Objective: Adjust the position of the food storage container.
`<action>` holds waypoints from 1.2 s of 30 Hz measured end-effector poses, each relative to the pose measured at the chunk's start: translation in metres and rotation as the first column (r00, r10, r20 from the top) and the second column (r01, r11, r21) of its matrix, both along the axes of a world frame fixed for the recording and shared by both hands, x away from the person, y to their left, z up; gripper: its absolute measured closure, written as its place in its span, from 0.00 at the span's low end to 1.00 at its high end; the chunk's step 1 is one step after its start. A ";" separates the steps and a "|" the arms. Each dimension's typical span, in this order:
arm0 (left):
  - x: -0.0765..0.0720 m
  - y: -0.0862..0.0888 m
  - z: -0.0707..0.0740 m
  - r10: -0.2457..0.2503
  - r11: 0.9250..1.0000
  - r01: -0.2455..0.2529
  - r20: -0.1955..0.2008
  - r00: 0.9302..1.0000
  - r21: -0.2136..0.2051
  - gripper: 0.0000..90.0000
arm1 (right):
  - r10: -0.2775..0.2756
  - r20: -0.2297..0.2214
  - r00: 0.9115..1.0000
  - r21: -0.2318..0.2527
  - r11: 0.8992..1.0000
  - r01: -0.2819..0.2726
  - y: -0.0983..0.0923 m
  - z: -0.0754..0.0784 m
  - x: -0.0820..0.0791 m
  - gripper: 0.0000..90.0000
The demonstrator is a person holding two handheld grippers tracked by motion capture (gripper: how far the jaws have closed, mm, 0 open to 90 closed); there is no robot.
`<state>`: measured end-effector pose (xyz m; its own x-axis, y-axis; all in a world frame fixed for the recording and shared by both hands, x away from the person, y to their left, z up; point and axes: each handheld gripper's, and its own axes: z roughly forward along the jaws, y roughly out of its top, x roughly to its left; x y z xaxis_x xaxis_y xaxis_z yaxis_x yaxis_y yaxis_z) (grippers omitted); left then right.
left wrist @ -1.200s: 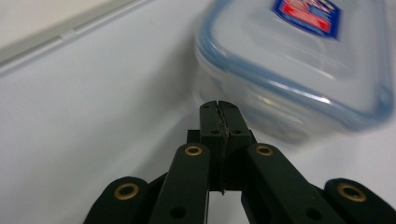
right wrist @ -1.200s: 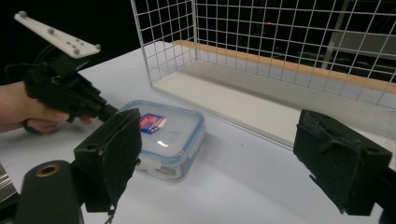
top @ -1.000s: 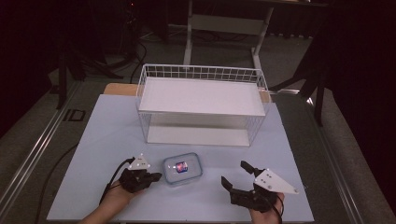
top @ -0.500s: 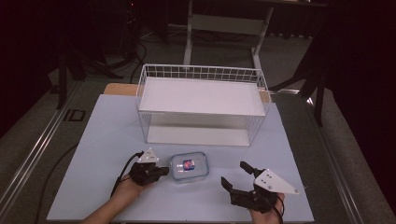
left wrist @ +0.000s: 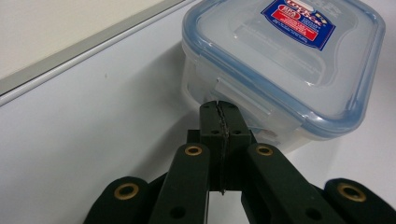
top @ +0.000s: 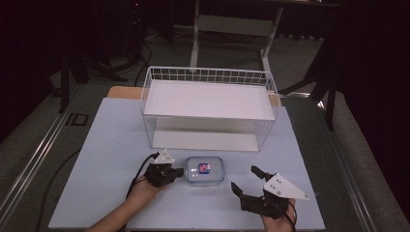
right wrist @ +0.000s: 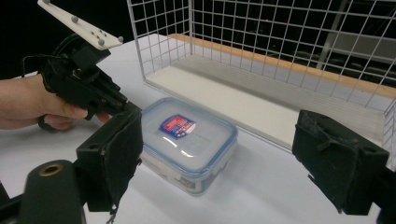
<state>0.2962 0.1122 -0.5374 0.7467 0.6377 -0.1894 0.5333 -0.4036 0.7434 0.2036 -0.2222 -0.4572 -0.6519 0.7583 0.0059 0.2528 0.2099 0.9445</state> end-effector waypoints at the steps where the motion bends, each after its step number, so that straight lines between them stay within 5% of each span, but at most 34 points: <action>1: 0.001 -0.001 0.000 -0.005 1.000 0.005 0.000 1.000 -0.001 1.00 | 0.002 -0.004 1.000 0.004 1.000 -0.002 -0.001 0.000 0.001 0.18; 9: 0.006 -0.006 0.000 -0.001 1.000 0.001 -0.002 1.000 -0.012 1.00 | 0.014 -0.034 0.999 0.042 0.999 -0.013 0.000 -0.004 0.002 0.19; 28: 0.010 -0.017 0.002 -0.021 0.999 0.021 0.002 1.000 -0.025 1.00 | 0.027 -0.005 1.000 -0.017 0.999 -0.027 -0.001 -0.006 0.003 0.22; 32: 0.004 -0.004 0.012 -0.009 0.999 0.010 0.017 1.000 -0.052 0.82 | 0.039 -0.014 0.999 -0.023 0.999 -0.039 -0.001 -0.007 0.005 0.22; 36: -0.004 0.008 0.021 -0.015 0.998 0.017 0.027 1.000 -0.068 0.49 | 0.050 -0.044 0.998 -0.038 0.998 -0.051 0.001 -0.010 0.006 0.22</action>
<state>0.2923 0.1200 -0.5163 0.7619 0.6120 -0.2120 0.5069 -0.3597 0.7834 0.2096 -0.2211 -0.4675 -0.6891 0.7247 0.0061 0.2812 0.2596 0.9239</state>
